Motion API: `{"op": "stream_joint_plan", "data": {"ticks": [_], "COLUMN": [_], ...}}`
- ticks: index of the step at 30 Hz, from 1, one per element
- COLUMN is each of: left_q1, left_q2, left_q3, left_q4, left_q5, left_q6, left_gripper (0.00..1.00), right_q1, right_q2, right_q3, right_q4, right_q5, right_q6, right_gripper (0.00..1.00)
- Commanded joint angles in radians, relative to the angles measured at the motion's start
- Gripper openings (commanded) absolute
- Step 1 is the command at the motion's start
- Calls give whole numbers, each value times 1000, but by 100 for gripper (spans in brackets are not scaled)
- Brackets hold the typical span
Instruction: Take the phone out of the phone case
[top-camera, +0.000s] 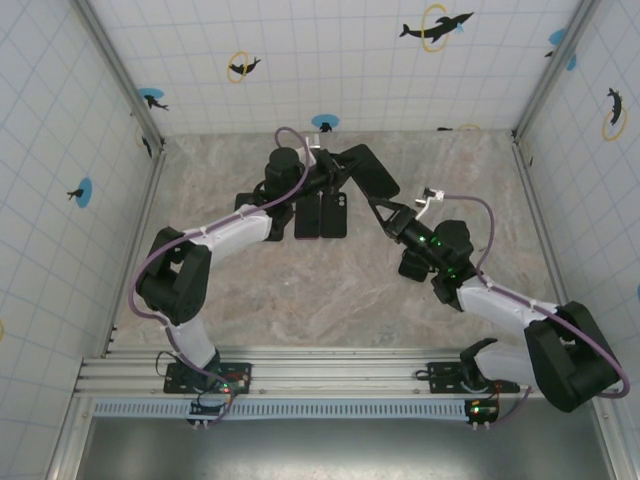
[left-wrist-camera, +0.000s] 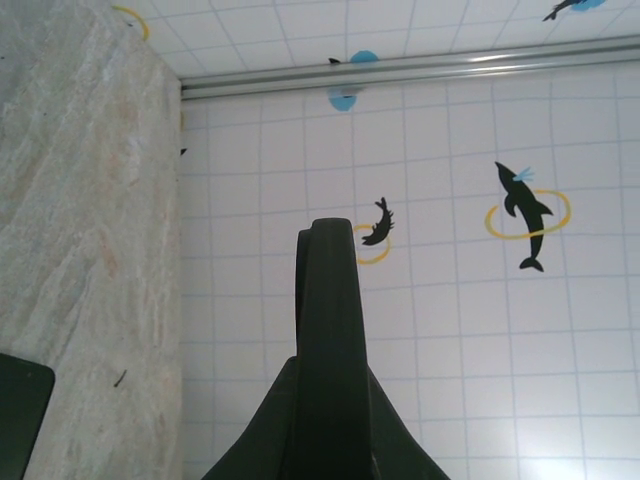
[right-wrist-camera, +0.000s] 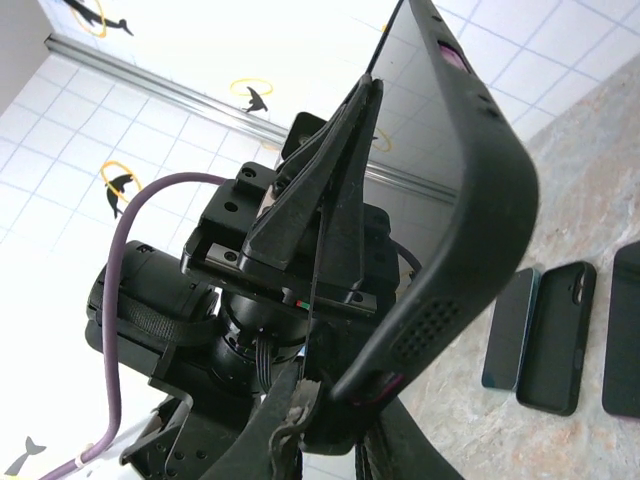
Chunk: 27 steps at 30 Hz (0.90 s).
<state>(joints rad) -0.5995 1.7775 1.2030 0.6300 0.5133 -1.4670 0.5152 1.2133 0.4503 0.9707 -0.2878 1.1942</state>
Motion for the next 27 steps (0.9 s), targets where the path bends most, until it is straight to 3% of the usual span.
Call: {"op": "stream_joint_plan", "data": {"ticks": [1,17,27], "left_q1": [-35,-60,-68], "left_q2": [-72,-105,-124], "left_q3": [-2,-36,-30], "left_q4": [85,264,241], "left_q5": [60,22,30], "left_q6": [-78,-269,-256], "left_gripper": [7,4,3], "right_q1": [-13,-77,-119], "right_q2": [-4,-7,-8], "right_q3": [47,55,50], "right_q4": [-150,-211,-227], "right_q5": [-5,-27,-59], "right_q6": [-207,-308,-301], "right_gripper": [11,11,10]}}
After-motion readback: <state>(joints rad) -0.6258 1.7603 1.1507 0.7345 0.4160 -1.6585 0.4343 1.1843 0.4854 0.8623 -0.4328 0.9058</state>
